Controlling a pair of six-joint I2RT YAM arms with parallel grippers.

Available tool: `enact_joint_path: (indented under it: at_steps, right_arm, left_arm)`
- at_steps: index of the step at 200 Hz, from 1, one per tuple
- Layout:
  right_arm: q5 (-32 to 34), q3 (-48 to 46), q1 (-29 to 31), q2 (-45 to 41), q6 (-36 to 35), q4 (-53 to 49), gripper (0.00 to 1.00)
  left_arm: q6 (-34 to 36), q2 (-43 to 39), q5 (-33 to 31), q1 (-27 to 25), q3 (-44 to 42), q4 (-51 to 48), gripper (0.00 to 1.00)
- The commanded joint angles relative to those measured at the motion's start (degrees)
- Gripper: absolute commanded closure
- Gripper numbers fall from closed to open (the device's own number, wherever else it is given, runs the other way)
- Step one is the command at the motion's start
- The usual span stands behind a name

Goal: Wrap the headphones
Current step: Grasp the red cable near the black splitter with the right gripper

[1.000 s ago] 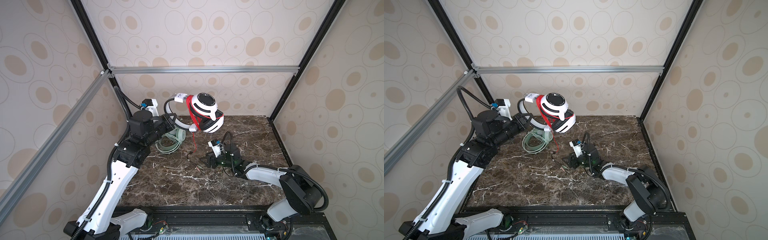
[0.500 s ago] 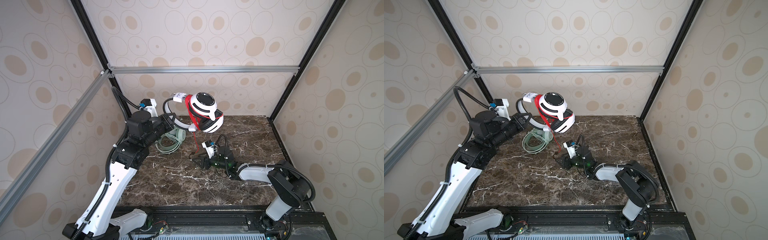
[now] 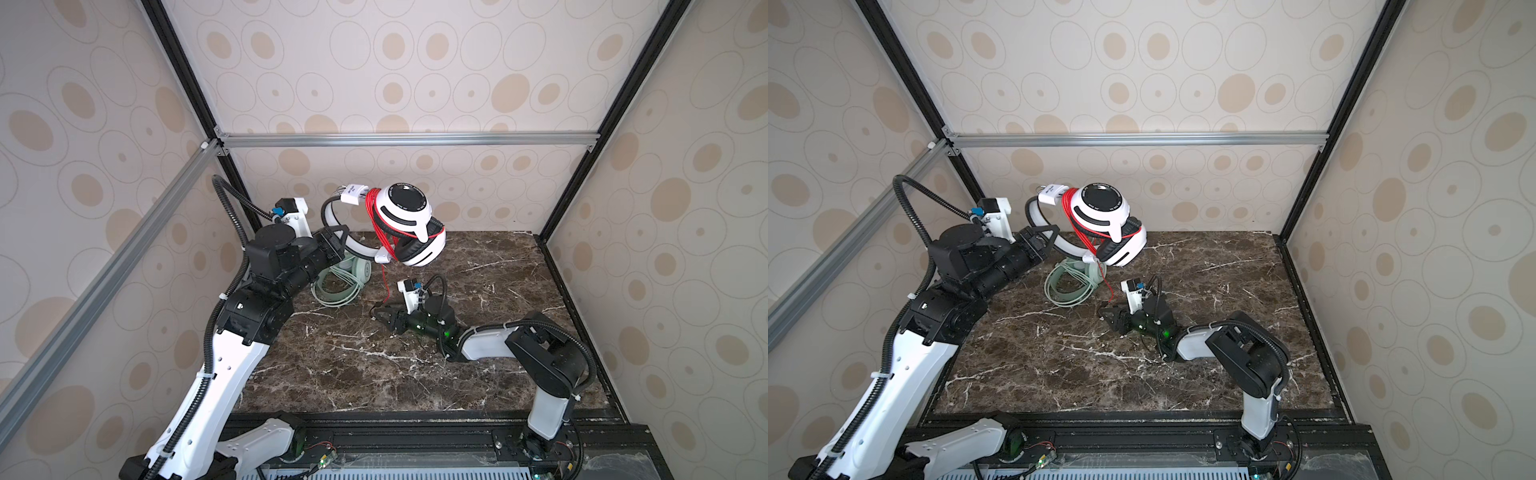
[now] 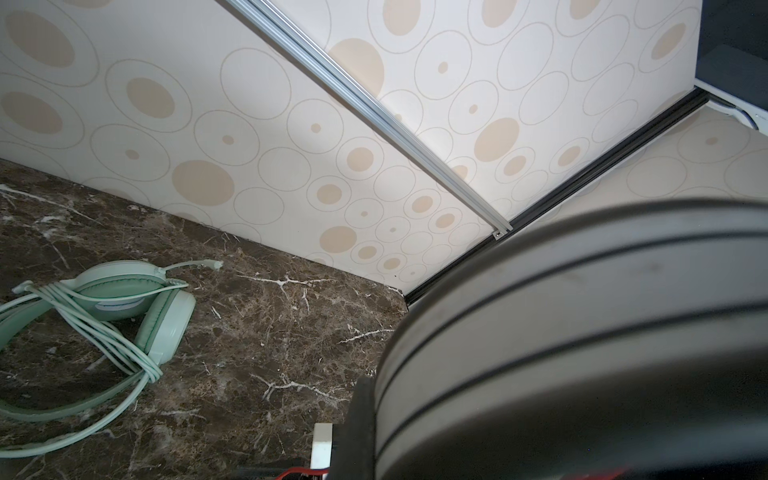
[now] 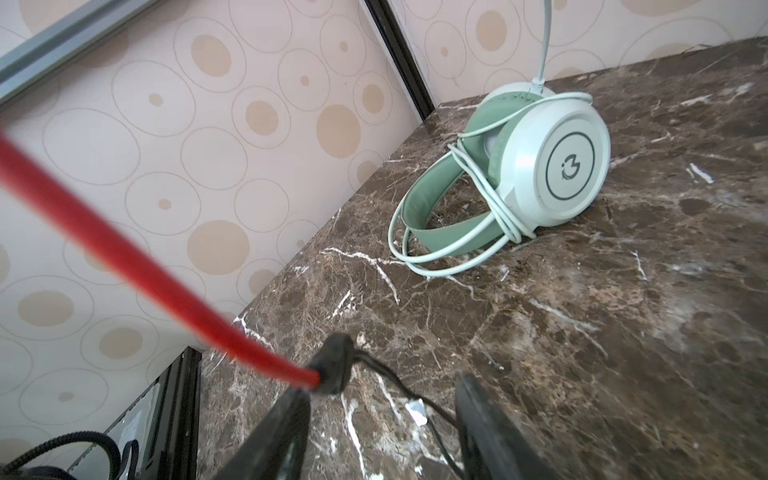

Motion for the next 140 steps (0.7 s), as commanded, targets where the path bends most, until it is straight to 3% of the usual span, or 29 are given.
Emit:
enact_joint_path:
  at_steps: [1, 17, 41, 88, 112, 140]
  right_arm:
    - [4.77, 0.89, 1.02, -0.29, 0.15, 3.23, 0.41]
    - [6.0, 1.34, 1.41, -0.38, -0.04, 2.71, 0.44]
    - [5.13, 1.98, 1.51, 0.63, 0.79, 3.56, 0.62]
    - [3.65, 2.14, 1.81, 2.15, 2.14, 7.93, 0.54]
    - [3.86, 2.69, 1.88, 2.26, 2.64, 7.42, 0.65]
    - [4.55, 1.1, 2.09, 2.24, 3.2, 8.71, 0.67]
  left_arm:
    - [-2.2, -1.59, -0.25, 0.29, 2.09, 3.87, 1.0]
    - [-2.16, -1.5, -0.06, 0.31, 2.36, 3.6, 1.0]
    - [-2.08, -1.76, -0.32, 0.36, 2.4, 3.44, 1.0]
    - [-2.13, -1.95, -0.33, 0.32, 2.26, 3.34, 1.0]
    - [-1.99, -2.07, -0.45, 0.29, 2.46, 3.18, 1.0]
    - [-1.57, -2.03, -0.82, 0.28, 3.04, 2.69, 1.0]
